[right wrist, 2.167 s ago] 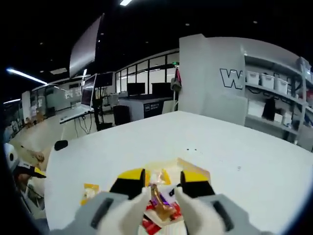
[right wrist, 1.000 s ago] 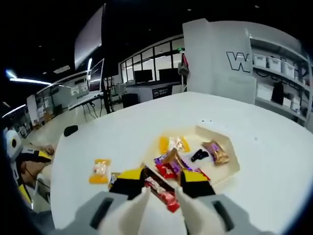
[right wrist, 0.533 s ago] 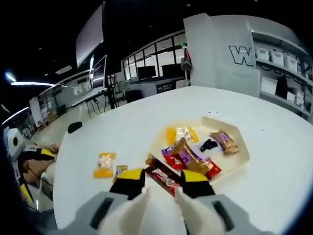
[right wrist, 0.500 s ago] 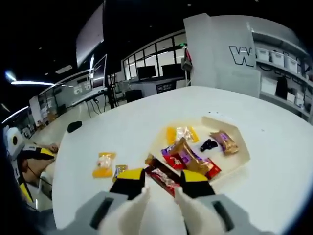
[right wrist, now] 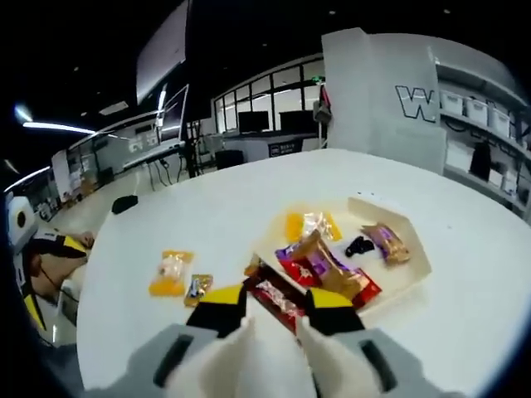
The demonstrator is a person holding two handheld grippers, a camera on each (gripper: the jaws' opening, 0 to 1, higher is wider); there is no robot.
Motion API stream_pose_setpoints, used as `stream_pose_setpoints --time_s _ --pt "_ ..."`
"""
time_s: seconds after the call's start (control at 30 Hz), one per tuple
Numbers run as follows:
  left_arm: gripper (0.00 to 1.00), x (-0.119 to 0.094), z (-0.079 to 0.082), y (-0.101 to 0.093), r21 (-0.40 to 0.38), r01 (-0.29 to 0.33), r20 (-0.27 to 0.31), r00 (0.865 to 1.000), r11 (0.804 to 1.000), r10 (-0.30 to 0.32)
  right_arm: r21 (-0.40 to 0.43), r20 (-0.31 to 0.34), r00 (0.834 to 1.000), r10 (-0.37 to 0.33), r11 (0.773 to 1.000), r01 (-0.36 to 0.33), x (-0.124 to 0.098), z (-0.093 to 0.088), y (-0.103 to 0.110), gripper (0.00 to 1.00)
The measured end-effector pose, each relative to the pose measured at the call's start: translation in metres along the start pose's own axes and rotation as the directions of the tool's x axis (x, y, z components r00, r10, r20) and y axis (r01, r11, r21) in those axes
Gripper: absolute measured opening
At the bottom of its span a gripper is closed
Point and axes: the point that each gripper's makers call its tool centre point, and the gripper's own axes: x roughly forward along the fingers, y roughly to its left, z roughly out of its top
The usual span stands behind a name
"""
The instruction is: Place the target food into the container with the food tongs after gripping and lifting it, then release it inside without dropping or visibly crushing the food.
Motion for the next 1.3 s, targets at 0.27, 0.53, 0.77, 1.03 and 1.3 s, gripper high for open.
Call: stream_pose_setpoints --time_s 0.27,0.53,0.77,1.03,1.3 --pt "0.94 0.003 0.002 -0.007 0.0 0.017 0.004 1.0 1.0 -0.017 0.058 -0.01 1.0 0.016 0.998 -0.016 -0.012 -0.008 0.007 0.23" --pt "0.94 0.005 -0.001 -0.011 0.01 0.031 -0.006 1.0 0.999 -0.031 0.077 -0.034 0.999 0.01 0.997 -0.007 -0.016 -0.021 0.009 0.23" --pt "0.94 0.0 -0.002 -0.008 0.007 0.024 -0.003 1.0 1.0 -0.024 -0.001 0.024 0.999 -0.025 1.0 0.025 -0.016 -0.001 0.005 0.24" --pt "0.94 -0.005 0.0 -0.001 0.003 0.003 0.004 1.0 1.0 -0.003 -0.012 0.011 0.998 -0.058 0.998 0.058 -0.005 -0.001 -0.004 0.23" --pt "0.94 -0.004 0.0 -0.001 -0.001 0.003 0.004 1.0 1.0 -0.003 0.069 0.005 0.998 -0.057 0.996 0.056 -0.014 -0.001 0.0 0.23"
